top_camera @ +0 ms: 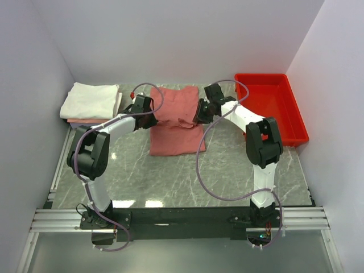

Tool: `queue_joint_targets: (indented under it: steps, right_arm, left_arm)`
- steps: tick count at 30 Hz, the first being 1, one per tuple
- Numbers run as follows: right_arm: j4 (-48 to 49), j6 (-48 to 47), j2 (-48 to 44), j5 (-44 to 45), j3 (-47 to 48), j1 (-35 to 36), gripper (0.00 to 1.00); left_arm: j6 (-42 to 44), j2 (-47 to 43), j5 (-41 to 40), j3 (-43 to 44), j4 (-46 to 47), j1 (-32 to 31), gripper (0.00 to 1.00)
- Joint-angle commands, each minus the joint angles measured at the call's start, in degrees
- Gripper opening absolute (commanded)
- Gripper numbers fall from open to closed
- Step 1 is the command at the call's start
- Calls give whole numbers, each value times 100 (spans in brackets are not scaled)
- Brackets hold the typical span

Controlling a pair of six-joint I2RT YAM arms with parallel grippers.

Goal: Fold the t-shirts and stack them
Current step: Fold the tshirt

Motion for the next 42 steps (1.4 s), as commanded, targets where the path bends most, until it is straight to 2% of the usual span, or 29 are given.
queue_joint_targets:
  steps: [1,3,4,6,7,8,20,24,29,35,38,39,42]
  right_arm:
    - [88,-164,-59,-227,293,-91,49]
    - [97,-199,-112,-288,293,-117,57]
    - [71,-226,-208,-306,293,-117,64]
    - [45,-270,-340,-306,162,-117,71]
    - [71,-287,-498,-358,83,-126,77]
    - [114,-296,-586,-368,-5,-117,77]
    - [738,-121,-2274,-517,-2465,-65,82]
    - [967,20,-2591,-535,-3230,-56,84]
    - [1020,29,-2600,-579,-3539,-56,86]
    - [1169,46,-2591,-728,-3724,-56,86]
    - [1196,37,-2521,-807,-3776,-47,86]
    - [1222,46,-2521,-833,-3794,-47,86]
    - [1319,90,-2538,-851,-3864,-47,86]
  left_arm:
    - [-33,-53,-24,294,28,5,19]
    - [-24,-149,-24,302,10,5,37]
    - [-24,-202,-24,259,19,5,55]
    - [-68,-430,-24,154,54,5,77]
    - [-94,-535,-15,5,115,-3,98]
    - [-129,-736,-15,-92,142,5,100]
    - [-568,-2538,468,-2263,423,-21,99]
    - [-674,-2838,757,-2930,686,-30,99]
    - [-753,-2778,925,-3222,801,-47,99]
    - [-824,-2488,900,-3336,907,-47,78]
    - [-824,-2312,934,-3319,942,-47,61]
    - [-824,-2277,960,-3327,959,-56,53]
    - [-859,-2215,996,-3371,1038,-56,42]
